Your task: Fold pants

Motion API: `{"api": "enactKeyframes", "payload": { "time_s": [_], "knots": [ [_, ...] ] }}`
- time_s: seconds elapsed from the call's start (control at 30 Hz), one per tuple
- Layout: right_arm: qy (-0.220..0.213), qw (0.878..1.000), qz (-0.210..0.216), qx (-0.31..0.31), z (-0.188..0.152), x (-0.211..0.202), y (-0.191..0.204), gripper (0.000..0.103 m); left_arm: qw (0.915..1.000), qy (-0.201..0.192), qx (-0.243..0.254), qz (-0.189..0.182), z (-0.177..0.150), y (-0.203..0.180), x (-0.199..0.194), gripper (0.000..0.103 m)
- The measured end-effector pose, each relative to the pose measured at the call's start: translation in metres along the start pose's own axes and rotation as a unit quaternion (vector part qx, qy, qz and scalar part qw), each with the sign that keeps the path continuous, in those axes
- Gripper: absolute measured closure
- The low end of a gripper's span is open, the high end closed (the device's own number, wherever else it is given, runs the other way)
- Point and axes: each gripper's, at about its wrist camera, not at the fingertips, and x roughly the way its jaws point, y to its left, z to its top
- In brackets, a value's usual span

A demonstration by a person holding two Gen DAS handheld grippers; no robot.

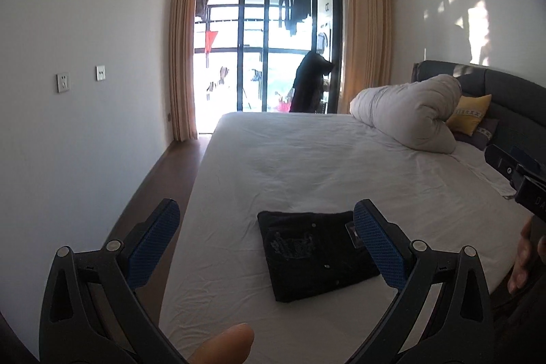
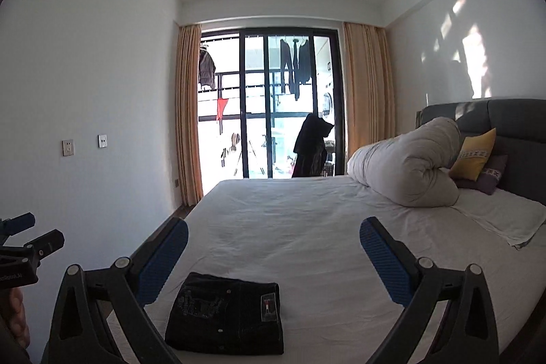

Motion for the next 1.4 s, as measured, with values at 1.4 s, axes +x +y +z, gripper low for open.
{"api": "enactKeyframes", "payload": {
  "time_s": [1.4],
  "knots": [
    [0.294, 0.955, -0.005, 0.019, -0.119, 0.091, 0.034, 0.000, 0.9680, 0.248, -0.022, 0.034, -0.099, -0.010, 0.129, 0.000]
  ]
}}
